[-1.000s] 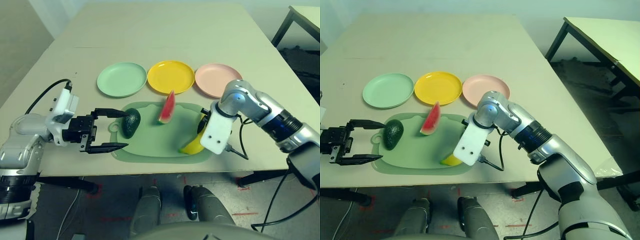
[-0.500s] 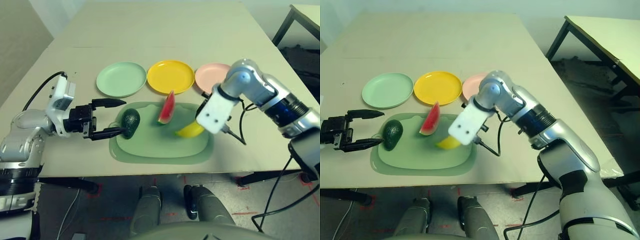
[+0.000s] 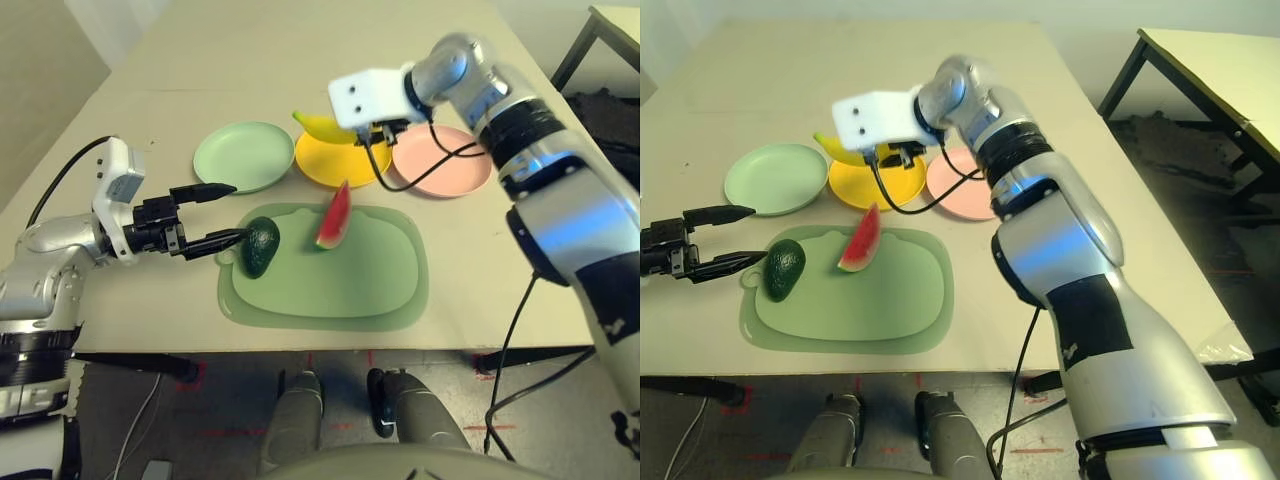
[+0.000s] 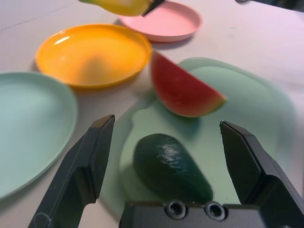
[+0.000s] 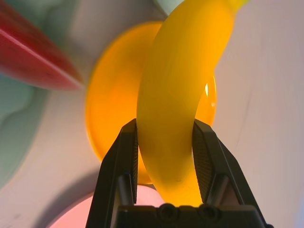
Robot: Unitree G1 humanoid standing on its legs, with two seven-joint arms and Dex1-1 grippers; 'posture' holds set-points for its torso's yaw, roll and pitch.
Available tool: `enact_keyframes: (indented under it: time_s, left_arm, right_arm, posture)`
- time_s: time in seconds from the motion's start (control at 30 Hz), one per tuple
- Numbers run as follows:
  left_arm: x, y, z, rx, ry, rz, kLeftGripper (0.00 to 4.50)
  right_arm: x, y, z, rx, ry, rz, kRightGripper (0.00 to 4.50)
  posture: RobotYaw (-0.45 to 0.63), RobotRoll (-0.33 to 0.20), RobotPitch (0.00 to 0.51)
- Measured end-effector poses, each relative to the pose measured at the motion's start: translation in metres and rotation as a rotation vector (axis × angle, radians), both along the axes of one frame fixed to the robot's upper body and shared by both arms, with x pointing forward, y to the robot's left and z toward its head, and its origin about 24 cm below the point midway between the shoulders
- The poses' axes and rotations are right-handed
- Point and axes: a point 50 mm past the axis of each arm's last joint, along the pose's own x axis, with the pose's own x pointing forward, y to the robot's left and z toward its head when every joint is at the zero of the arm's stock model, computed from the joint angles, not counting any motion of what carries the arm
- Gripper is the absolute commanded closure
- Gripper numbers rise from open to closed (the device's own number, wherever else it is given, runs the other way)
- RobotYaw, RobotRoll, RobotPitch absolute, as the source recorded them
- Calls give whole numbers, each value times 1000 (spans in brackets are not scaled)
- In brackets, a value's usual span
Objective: Place the fruits into color-matched plates.
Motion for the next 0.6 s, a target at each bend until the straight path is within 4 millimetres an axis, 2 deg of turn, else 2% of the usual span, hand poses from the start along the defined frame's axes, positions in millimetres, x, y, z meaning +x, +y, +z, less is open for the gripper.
enact_keyframes:
  time_s: [0.3, 0.6]
  left_arm:
    - [11, -16, 23, 11, -90, 186, 0]
    - [12, -17, 30, -5, -102, 264, 0]
  right_arm:
    - [6, 3, -21, 30, -65, -75, 2863]
    - [8, -1, -30, -17, -83, -95, 2863]
  posture:
    - [191, 0, 173]
    - [213, 0, 182]
